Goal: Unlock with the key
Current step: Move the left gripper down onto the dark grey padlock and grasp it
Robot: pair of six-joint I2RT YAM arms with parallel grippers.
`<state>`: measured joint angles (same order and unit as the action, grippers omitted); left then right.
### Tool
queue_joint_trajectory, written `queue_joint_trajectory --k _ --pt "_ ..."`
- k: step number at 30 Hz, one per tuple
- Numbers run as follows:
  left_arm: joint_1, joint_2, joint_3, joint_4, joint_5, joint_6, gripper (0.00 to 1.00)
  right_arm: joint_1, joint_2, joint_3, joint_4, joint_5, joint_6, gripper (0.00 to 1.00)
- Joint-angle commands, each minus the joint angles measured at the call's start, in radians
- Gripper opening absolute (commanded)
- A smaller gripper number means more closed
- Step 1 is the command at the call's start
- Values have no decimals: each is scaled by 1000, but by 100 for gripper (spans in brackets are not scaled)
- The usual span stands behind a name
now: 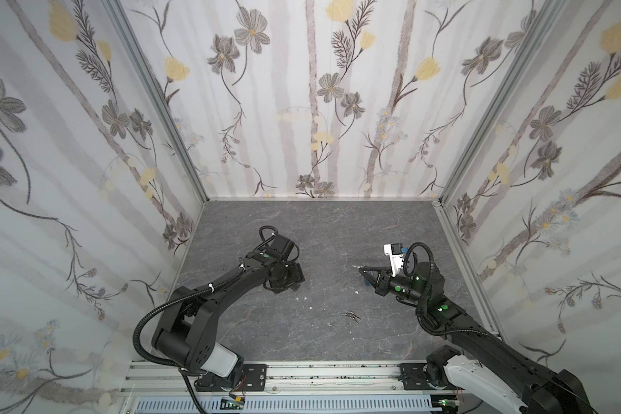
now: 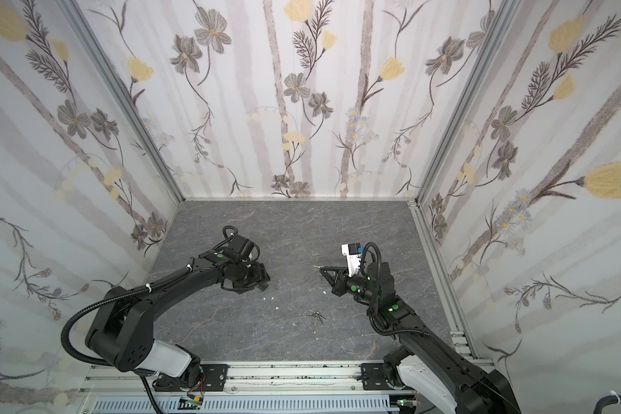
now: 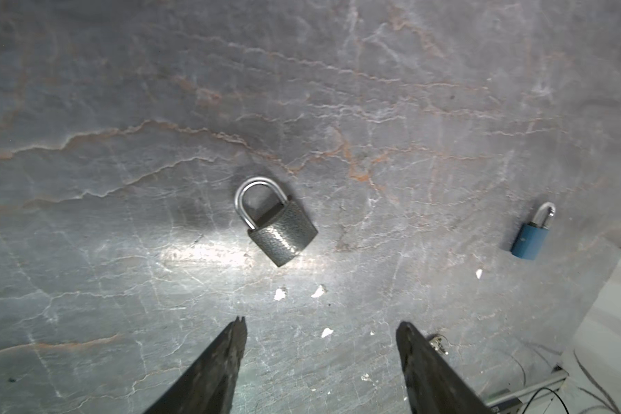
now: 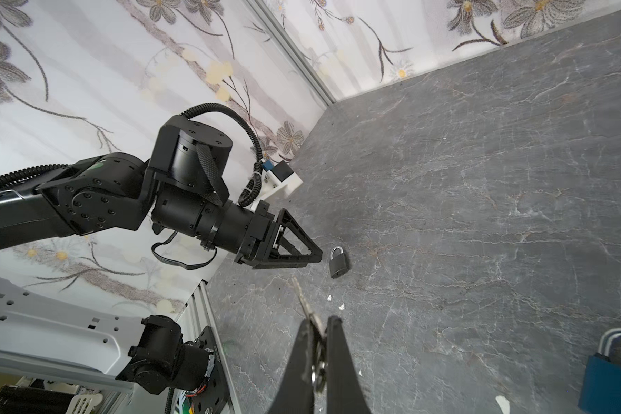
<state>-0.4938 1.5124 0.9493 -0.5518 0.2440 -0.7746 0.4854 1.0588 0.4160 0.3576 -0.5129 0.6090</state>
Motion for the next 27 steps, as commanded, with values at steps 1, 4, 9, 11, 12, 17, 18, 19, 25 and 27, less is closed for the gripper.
queue_joint_trajectory --k 1,4,9,11,12,17,18,19,25,27 --pt "1 29 -3 13 -61 -62 71 2 2 -3 20 31 -5 0" --pt "1 55 4 25 -86 -74 71 2 4 -3 21 36 -6 0" --pt "1 121 35 43 -84 -87 71 2 4 -9 22 45 -5 0" --pt "1 150 49 43 -83 -86 70 2 1 -10 17 50 -7 0" --pt "1 161 55 46 -80 -84 69 3 0 -13 17 51 -7 0" --pt "2 216 90 45 -81 -76 65 2 -10 -26 14 64 -10 0" --pt "2 227 94 46 -83 -74 63 2 -11 -27 12 65 -12 0" --pt "1 236 101 46 -84 -71 62 2 -12 -28 13 68 -12 0" --pt "-11 295 156 7 -105 -38 54 2 -2 -32 15 72 -15 0" --pt "-19 315 172 -16 -121 -24 52 2 0 -33 16 72 -16 0"
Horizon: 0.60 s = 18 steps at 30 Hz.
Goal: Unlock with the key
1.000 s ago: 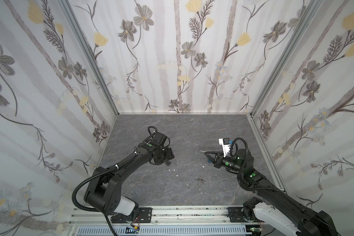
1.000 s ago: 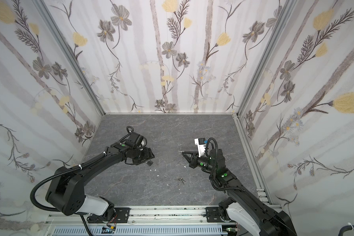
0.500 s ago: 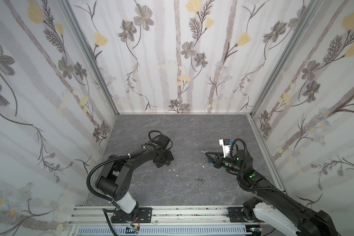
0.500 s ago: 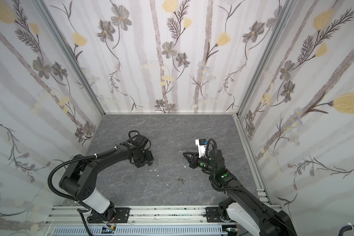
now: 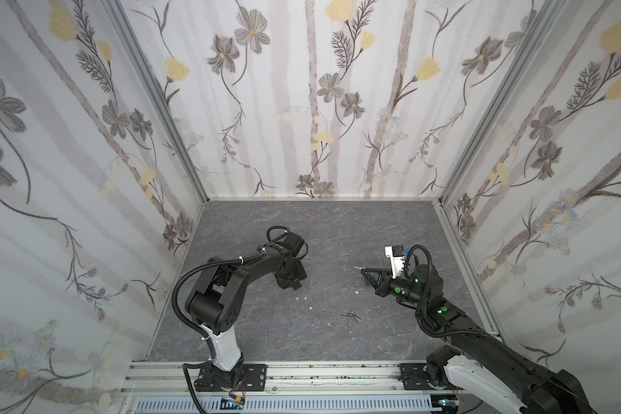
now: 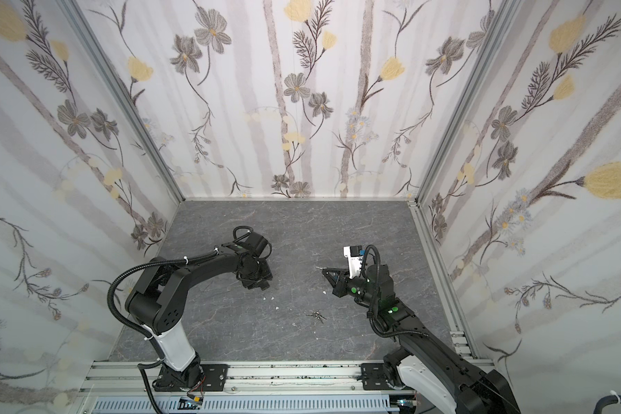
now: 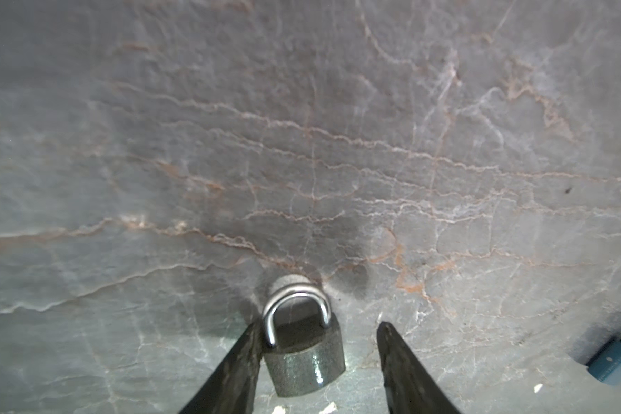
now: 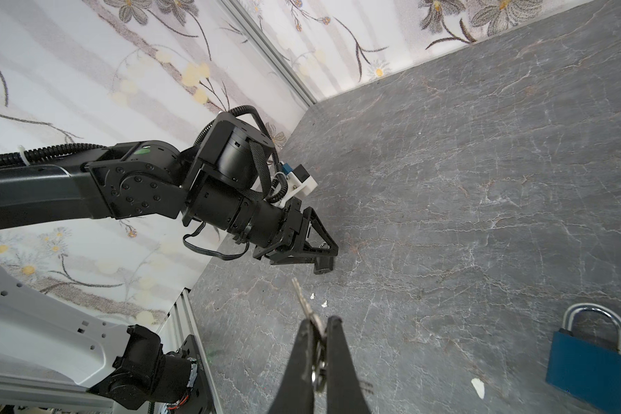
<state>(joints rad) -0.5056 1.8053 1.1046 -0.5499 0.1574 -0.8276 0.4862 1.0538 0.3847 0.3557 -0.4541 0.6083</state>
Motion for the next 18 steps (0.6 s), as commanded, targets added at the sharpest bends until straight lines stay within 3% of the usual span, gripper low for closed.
queue_joint_trajectory --k 1,11,18 --pt "-13 30 24 -28 -44 38 52 2 7 0 18 14 -17 0" --pt "-92 113 120 -203 -194 117 50 1 36 7 23 14 -26 0" --pt "-96 121 101 -173 -175 110 29 1 52 13 25 13 -29 0"
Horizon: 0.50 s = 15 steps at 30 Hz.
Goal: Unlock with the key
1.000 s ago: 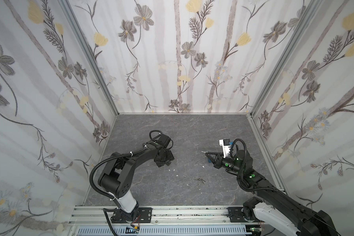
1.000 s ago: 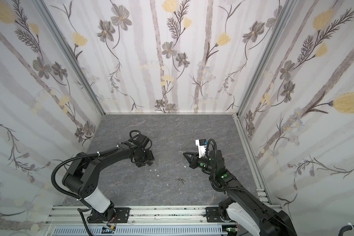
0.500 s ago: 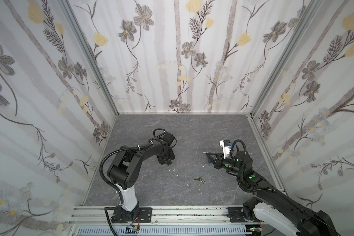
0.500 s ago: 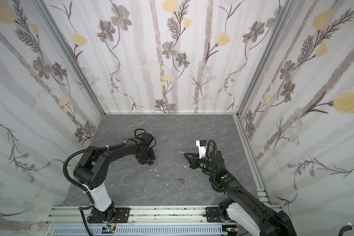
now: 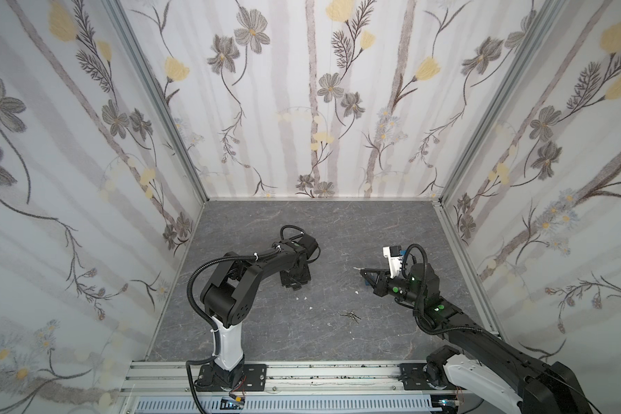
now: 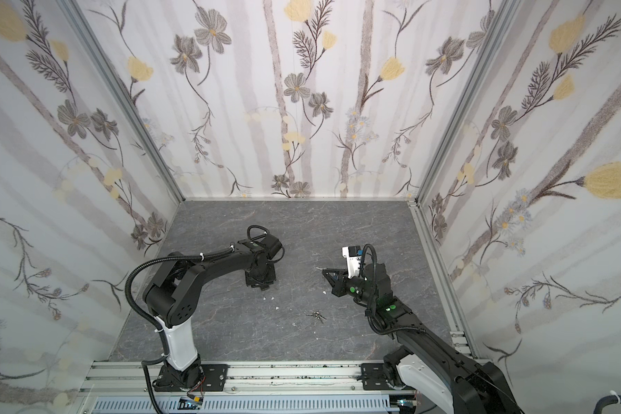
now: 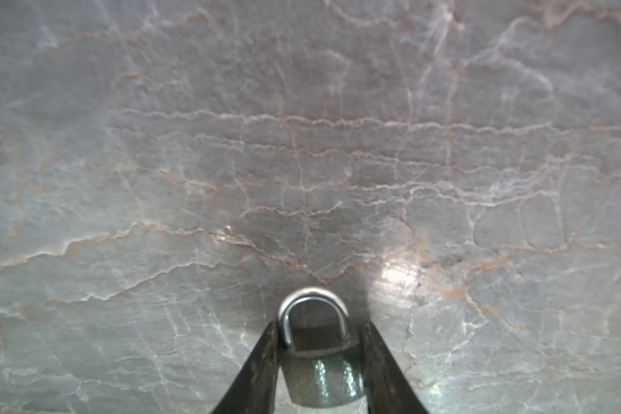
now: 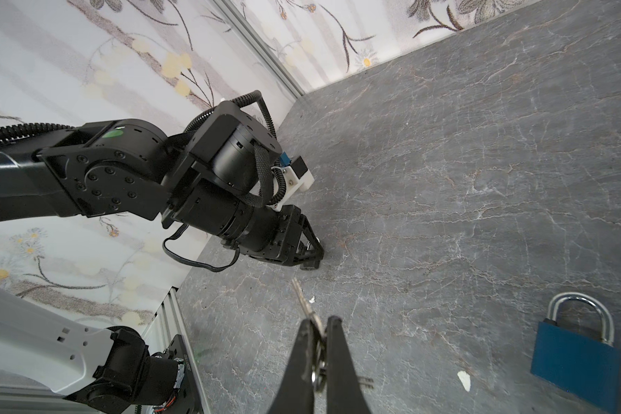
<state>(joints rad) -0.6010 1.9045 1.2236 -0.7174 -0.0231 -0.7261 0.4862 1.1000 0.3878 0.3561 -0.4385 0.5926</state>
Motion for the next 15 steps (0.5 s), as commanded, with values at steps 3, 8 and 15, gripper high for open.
queue_joint_trajectory --k 3,8,15 --pt "0 18 -19 5 12 11 22 2 4 10 18 -1 -16 0" --pt "-1 -6 -27 18 23 4 17 2 -1 6 17 0 -16 0" --pt "4 -104 -48 31 24 -20 16 7 -10 -5 20 9 -9 0"
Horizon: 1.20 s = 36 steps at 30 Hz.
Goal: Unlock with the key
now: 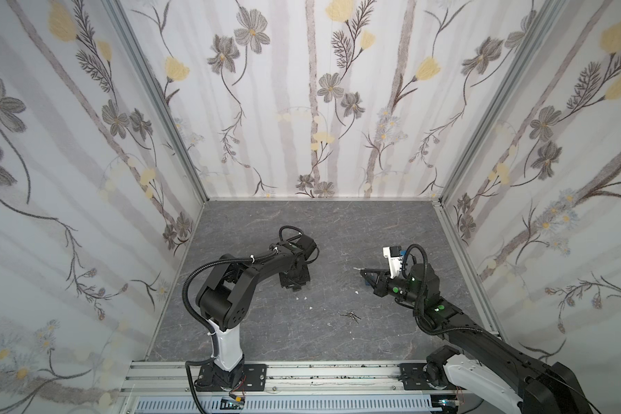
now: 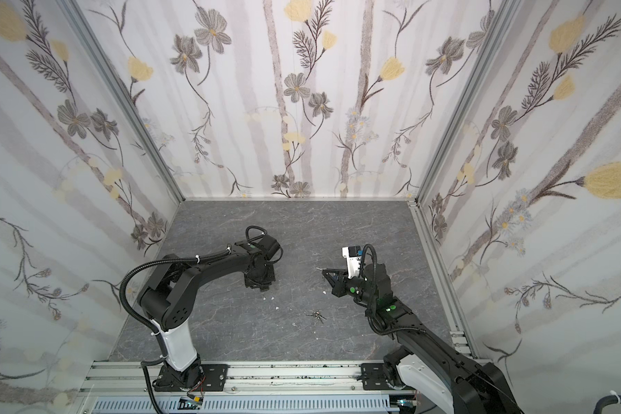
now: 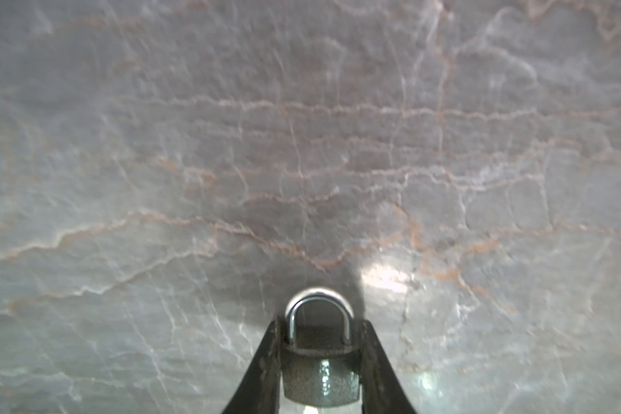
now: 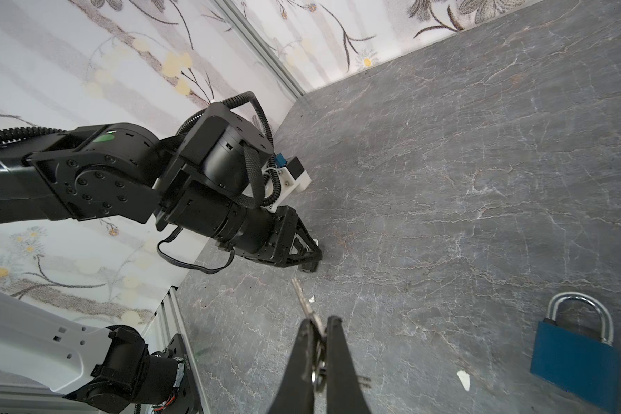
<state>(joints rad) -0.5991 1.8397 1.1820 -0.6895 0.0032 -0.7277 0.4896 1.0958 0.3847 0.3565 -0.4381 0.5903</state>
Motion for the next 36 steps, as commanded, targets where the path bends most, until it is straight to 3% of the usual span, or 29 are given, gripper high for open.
queue_joint_trajectory --k 1,15,23,36 --pt "2 -55 -8 5 -3 -22 16 7 -9 -5 19 12 -7 0" --pt "15 -269 -19 19 9 -106 17 102 -40 -40 80 116 -1 0" --pt "14 -392 -54 84 30 -241 18 203 -25 -88 305 239 30 0" --pt "13 -497 -122 201 82 -417 17 378 225 -28 555 354 17 0"
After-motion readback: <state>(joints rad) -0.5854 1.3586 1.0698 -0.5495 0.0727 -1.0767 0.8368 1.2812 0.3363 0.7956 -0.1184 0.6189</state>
